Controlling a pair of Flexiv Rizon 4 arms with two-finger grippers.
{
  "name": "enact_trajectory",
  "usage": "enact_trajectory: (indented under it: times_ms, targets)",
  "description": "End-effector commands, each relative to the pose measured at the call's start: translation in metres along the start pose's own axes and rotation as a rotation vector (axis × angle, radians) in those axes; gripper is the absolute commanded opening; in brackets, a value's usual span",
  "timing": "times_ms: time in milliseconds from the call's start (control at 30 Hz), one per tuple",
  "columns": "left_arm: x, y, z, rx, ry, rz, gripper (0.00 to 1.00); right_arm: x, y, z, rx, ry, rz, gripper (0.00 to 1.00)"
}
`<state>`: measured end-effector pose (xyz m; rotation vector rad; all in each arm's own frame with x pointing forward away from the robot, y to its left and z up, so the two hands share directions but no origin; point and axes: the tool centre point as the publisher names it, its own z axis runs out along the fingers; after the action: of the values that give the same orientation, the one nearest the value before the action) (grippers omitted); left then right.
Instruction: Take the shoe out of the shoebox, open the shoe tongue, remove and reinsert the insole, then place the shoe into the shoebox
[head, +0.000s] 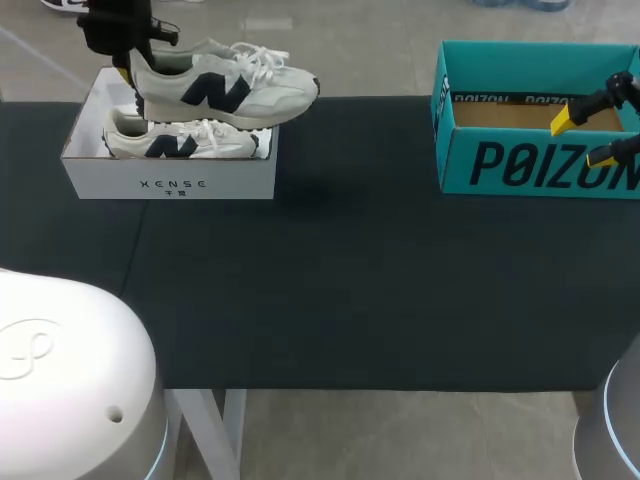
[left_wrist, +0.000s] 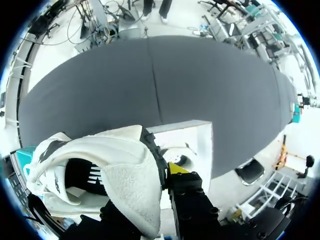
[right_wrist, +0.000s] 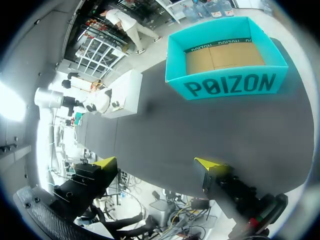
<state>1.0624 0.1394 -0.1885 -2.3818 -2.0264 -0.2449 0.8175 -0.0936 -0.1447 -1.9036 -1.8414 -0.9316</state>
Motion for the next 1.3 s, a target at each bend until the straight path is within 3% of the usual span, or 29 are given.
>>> enact_trajectory:
  times_ms: [33,367,567,767,1100,1300]
  targets:
    - [0.023,0.017,0.015,-0.011,0.005,-0.01,0.0,0.0,-0.001,0.0,-0.001,-0.003,0.002,1.0]
    - [0.063,0.065,0.032,-0.049,0.041,-0.074,0.0,0.0,-0.001,0.0,-0.001,-0.003,0.002,1.0]
    - [0.093,0.097,0.031,-0.039,-0.029,-0.079,0.0,0.0,-0.001,0.0,-0.001,-0.003,0.002,1.0]
    - [0.124,0.132,0.038,-0.1,0.008,-0.079,0.0,0.0,-0.001,0.0,-0.001,-0.003,0.002,1.0]
    - [0.136,0.169,0.068,-0.144,0.062,-0.04,0.0,0.0,-0.001,0.0,-0.001,-0.003,0.002,1.0]
    - [0.138,0.188,0.091,-0.117,0.033,-0.055,0.0,0.0,-0.001,0.0,-0.001,-0.003,0.002,1.0]
